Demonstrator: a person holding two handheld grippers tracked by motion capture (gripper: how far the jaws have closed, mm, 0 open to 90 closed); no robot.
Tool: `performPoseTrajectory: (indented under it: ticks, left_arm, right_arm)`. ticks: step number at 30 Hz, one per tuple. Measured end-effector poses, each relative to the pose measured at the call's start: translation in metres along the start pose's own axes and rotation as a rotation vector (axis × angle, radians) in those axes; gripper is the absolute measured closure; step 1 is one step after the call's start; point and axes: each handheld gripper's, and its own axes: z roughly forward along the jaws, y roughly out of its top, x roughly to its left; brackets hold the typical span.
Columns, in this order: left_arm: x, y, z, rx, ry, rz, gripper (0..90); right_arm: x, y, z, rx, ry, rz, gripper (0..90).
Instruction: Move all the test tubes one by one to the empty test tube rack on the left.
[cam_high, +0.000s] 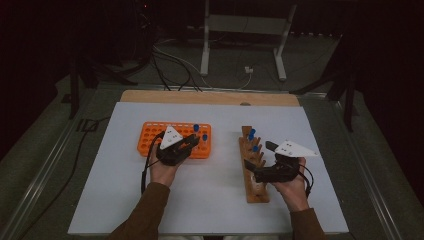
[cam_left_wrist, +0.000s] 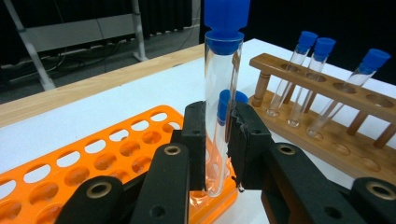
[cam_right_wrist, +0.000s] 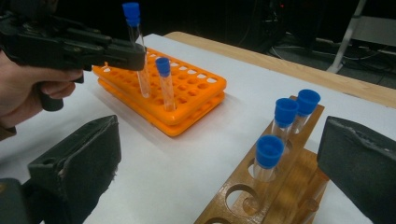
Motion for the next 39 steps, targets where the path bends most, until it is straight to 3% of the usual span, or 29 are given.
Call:
performPoseTrajectory:
  ticks: [16, 29, 39]
  left_arm:
    - [0.003, -0.009, 0.017, 0.048, 0.033, -0.002, 78.0]
    - [0.004, -0.025, 0.025, 0.107, 0.036, -0.008, 77.9]
    - [0.001, -0.026, 0.026, 0.128, 0.046, 0.023, 78.0]
  right_arm:
    - [-0.001, 0.000, -0.002, -0.011, 0.009, 0.001, 0.0]
    - [0.001, -0.002, 0.000, -0.005, 0.019, -0.001, 0.0]
    - [0.001, -0.003, 0.000, -0.006, 0.022, 0.001, 0.0]
